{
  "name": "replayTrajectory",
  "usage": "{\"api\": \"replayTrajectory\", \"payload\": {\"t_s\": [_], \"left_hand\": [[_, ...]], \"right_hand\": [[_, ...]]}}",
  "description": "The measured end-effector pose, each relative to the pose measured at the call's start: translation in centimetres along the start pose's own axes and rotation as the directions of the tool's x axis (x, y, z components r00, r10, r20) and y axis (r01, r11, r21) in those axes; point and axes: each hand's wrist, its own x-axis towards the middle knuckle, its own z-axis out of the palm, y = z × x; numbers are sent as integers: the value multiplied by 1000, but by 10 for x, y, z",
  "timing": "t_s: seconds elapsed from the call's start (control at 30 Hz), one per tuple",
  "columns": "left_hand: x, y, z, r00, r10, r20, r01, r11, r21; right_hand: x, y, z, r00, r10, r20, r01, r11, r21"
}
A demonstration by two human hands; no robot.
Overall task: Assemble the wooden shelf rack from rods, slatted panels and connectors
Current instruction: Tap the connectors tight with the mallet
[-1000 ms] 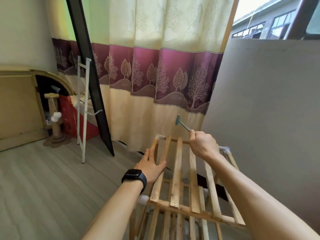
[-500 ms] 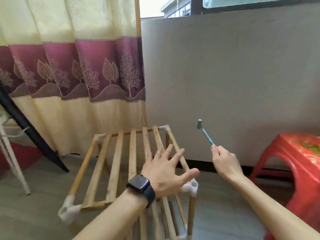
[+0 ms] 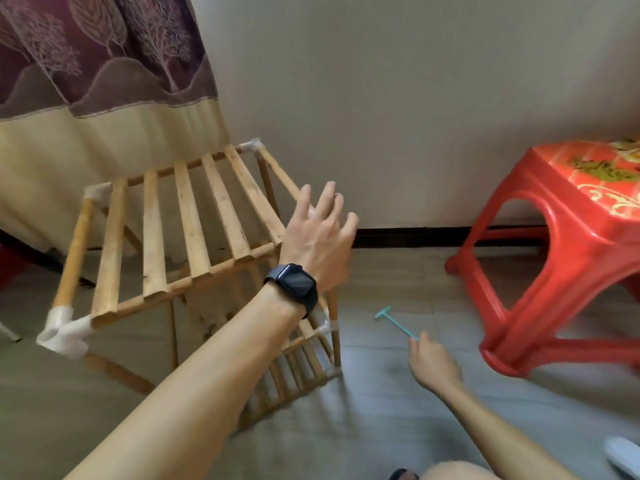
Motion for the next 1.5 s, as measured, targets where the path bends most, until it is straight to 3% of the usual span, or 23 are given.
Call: {"api": "replayTrajectory", "payload": {"t_s": [0.07,0.13,0.2,0.27,0.33,0.37,0.47,0.53,0.67,0.83,0.93,1.07,1.2,1.3,1.4,1.5], "left_hand": [[-7,33,26,983,132,-124,-140,988,-65],[-27,73,67,966,211,-151,-243,942,-231],[-56,116,113,965,260,8,-239,897,-372],[-86,149,156,914,247,322,-50,856,-514],[-117,173,198,723,228,652,217,821,-529],[-133,183,219,625,233,745,298,811,-504],[-178,203,262,399,266,877,391,816,-426],[-200,206,276,302,275,913,417,823,-386],[-222,209,283,272,291,917,430,816,-387],[-213,201,271,258,294,920,423,822,-381],[-204,184,250,264,260,929,461,812,-359],[-187,143,207,334,262,905,520,749,-410],[-161,88,138,531,168,831,466,761,-451],[-145,37,72,702,58,710,436,753,-493],[-140,-12,10,867,-16,498,310,800,-514],[-147,-60,-43,985,-85,152,156,814,-559]], "right_hand": [[1,15,20,999,38,0,-38,999,18],[0,32,44,996,87,-17,-86,994,62],[-4,51,71,988,150,-28,-146,982,122],[-6,69,98,977,214,-24,-207,963,172],[-10,84,120,963,268,-17,-261,947,186],[-12,91,130,958,286,-17,-279,945,168],[-17,109,152,959,283,0,-283,959,-22],[-21,117,162,967,254,-1,-253,964,-87],[-25,127,174,983,181,-25,-182,978,-103],[-29,130,163,981,169,95,-157,980,-124],[-19,114,133,961,183,206,-165,981,-100],[-2,64,74,987,-11,161,7,1000,27],[-1,-23,-8,978,-206,19,200,965,168],[-19,-93,-71,947,-308,-88,318,868,381],[-38,-153,-125,923,-362,-126,362,716,597],[-56,-205,-168,889,-443,-116,390,599,700]]}}
